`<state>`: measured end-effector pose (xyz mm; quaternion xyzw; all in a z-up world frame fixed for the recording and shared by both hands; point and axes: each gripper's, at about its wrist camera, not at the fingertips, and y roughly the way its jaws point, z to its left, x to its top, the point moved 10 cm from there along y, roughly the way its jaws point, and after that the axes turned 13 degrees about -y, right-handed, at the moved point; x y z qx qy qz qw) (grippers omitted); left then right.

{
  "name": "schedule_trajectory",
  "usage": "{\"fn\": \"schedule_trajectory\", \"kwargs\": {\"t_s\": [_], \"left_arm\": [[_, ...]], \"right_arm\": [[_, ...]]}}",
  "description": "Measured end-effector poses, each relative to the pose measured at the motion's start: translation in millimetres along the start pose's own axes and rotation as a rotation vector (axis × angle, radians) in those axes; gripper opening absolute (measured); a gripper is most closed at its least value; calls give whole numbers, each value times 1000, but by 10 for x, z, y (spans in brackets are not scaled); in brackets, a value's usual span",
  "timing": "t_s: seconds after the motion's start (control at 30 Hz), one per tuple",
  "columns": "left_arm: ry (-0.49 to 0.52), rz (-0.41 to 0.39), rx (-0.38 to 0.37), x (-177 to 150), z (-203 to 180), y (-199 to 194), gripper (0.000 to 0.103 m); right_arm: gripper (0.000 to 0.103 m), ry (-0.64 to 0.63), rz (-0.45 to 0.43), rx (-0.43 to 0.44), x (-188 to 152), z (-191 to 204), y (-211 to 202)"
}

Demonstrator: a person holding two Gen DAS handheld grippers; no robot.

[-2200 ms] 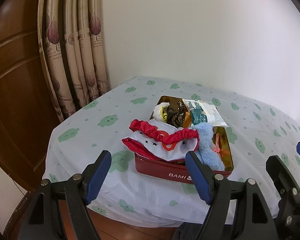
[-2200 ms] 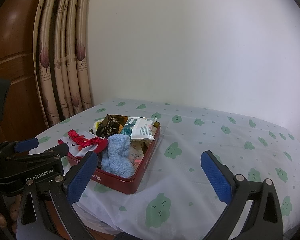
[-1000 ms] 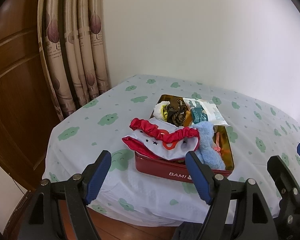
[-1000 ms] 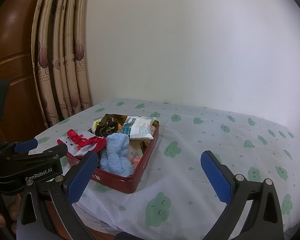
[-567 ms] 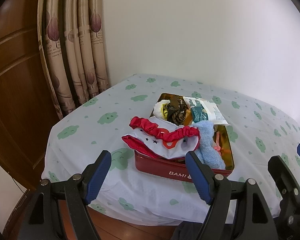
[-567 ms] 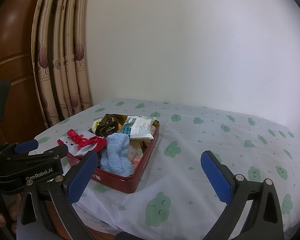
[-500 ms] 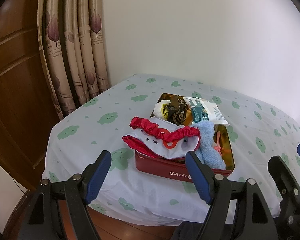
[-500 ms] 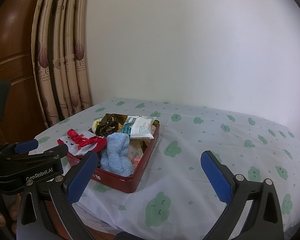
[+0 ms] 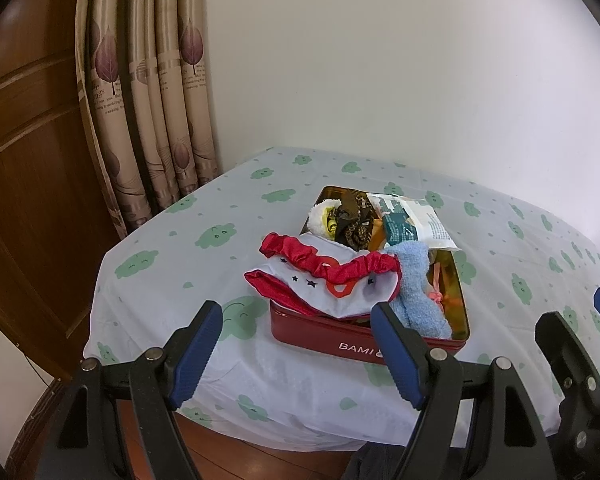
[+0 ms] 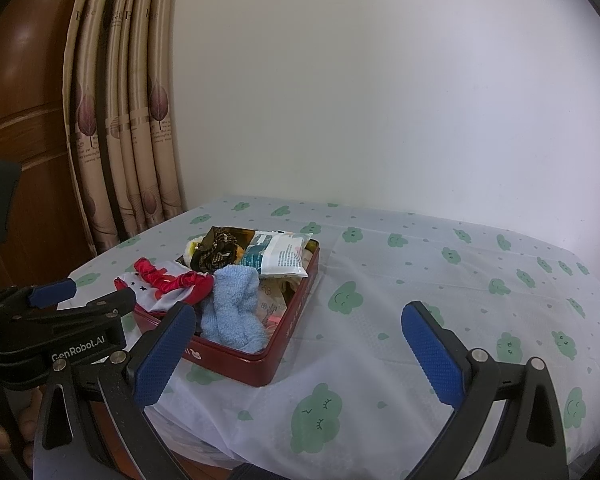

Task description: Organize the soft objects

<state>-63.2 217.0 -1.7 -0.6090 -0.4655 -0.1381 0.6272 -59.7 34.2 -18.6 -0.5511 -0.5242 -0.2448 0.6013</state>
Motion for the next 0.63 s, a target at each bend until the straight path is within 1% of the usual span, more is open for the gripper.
{"fn": "schedule_trajectory", "kwargs": {"t_s": [0.07, 0.1, 0.13, 0.17, 0.2, 0.27, 0.3, 0.4, 0.57, 0.63], "left_arm": [[-4, 4, -6, -10, -6, 5, 79], [-8, 4, -7, -13, -7, 6, 84], [-18, -4, -6, -7, 2, -3, 87], [-29, -16, -6, 4, 11, -17, 87], [-51, -36, -21, 19, 23, -50, 87], [-84, -50, -53, 30, 33, -86, 87], [-86, -58, -51, 34, 38, -100, 87], [-36, -91, -15, 41, 0, -127, 87], [-24, -81, -15, 8, -56, -118, 87], [-31, -84, -19, 11, -73, -143, 87]], "right_arm": [[102, -2, 0, 1, -3, 3, 1], [102, -1, 1, 0, -1, 2, 1], [102, -2, 1, 1, 0, 5, 4], [102, -2, 2, 3, -3, 14, 8], [102, -3, 2, 3, -4, 15, 5], [102, -2, -1, 0, -2, 10, 1], [102, -2, -1, 0, -3, 8, 2], [102, 10, -5, -11, -11, -56, -15], [102, 38, 7, -39, -70, -270, -22], [102, 30, 9, -61, -106, -393, -10]]}}
